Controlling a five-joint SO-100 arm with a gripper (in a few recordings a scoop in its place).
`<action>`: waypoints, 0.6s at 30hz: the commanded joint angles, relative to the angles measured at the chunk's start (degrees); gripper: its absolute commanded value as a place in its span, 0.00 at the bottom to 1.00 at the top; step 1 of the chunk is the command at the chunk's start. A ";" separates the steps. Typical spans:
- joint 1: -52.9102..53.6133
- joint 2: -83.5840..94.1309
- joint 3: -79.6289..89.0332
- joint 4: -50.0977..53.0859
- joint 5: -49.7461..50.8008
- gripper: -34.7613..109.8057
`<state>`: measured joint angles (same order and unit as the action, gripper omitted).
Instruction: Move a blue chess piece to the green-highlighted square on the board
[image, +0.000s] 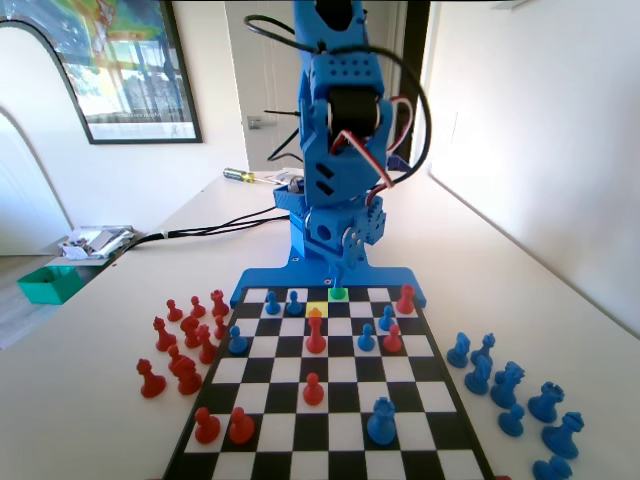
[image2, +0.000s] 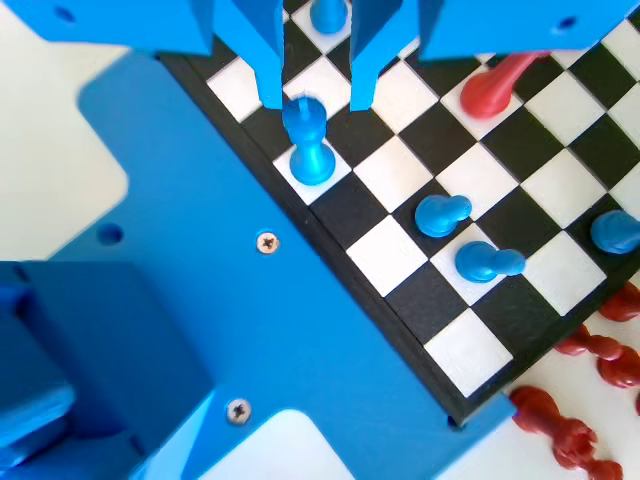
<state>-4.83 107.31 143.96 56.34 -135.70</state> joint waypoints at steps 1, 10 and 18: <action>0.26 3.25 -6.42 6.06 -0.79 0.33; 2.46 6.33 -19.34 18.72 0.79 0.29; 4.13 13.54 -29.36 26.19 11.69 0.26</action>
<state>-0.70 114.70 120.32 79.89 -128.32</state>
